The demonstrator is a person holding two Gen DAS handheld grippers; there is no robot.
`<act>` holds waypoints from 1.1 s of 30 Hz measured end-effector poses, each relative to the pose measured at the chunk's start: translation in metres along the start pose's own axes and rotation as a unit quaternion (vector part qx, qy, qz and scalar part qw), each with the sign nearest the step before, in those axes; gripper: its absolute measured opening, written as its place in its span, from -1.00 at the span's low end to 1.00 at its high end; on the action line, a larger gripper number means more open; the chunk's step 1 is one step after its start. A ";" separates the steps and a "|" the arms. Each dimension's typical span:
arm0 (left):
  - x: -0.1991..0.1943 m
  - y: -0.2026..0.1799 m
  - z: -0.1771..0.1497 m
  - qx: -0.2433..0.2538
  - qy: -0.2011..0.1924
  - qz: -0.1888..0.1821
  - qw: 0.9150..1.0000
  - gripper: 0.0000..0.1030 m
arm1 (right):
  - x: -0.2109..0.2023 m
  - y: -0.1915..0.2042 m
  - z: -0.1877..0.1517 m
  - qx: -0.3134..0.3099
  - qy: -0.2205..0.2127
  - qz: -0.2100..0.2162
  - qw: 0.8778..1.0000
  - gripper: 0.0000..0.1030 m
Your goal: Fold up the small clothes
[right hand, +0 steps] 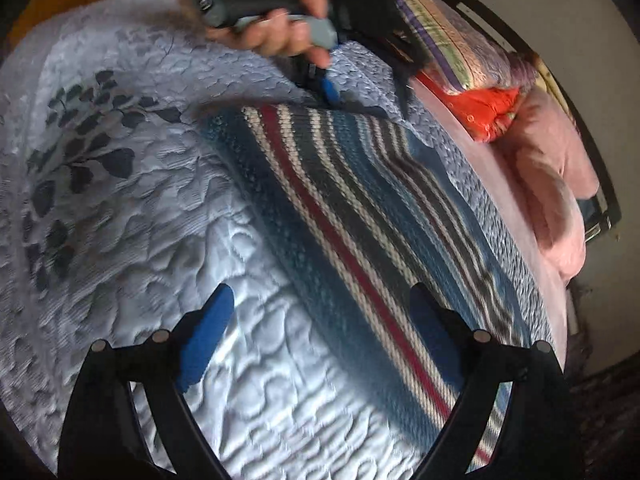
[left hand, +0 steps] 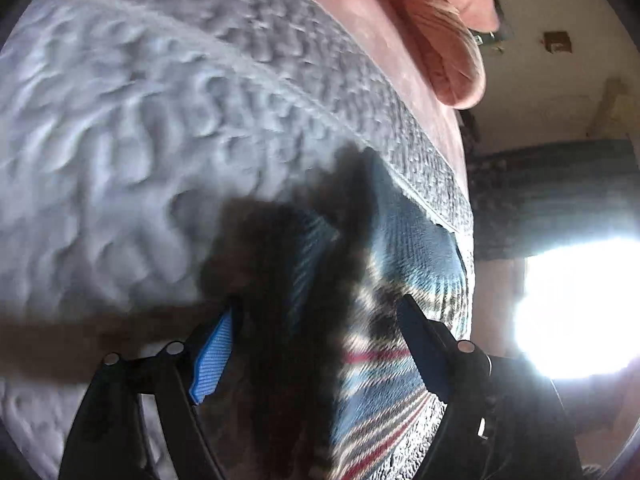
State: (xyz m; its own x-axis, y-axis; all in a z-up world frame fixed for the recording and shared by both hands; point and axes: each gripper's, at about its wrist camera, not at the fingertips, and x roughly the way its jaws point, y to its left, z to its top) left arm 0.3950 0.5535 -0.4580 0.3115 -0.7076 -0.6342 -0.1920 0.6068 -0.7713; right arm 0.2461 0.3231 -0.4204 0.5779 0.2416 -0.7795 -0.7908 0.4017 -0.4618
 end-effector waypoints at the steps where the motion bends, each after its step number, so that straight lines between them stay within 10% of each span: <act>1: 0.005 -0.002 0.004 0.004 0.005 -0.005 1.000 0.52 | 0.007 0.003 0.003 -0.008 0.002 -0.009 1.000 0.72; 20: 0.053 -0.028 0.034 0.011 0.064 -0.017 0.998 0.25 | 0.064 0.037 0.085 -0.031 -0.020 -0.070 0.997 0.43; 25: 0.058 -0.028 0.041 0.000 0.073 0.006 0.997 -0.37 | 0.065 0.032 0.095 0.004 -0.007 -0.040 0.999 -0.27; 33: 0.054 -0.056 0.045 0.002 0.062 0.020 0.998 -0.52 | 0.030 0.003 0.095 0.065 -0.029 -0.025 0.997 -0.54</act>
State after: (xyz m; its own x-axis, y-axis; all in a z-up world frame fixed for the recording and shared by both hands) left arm 0.4648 0.4977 -0.4471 0.1860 -0.7216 -0.6668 -0.1975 0.6374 -0.7448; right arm 0.2803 0.4156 -0.4046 0.6295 0.2677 -0.7294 -0.7303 0.5243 -0.4378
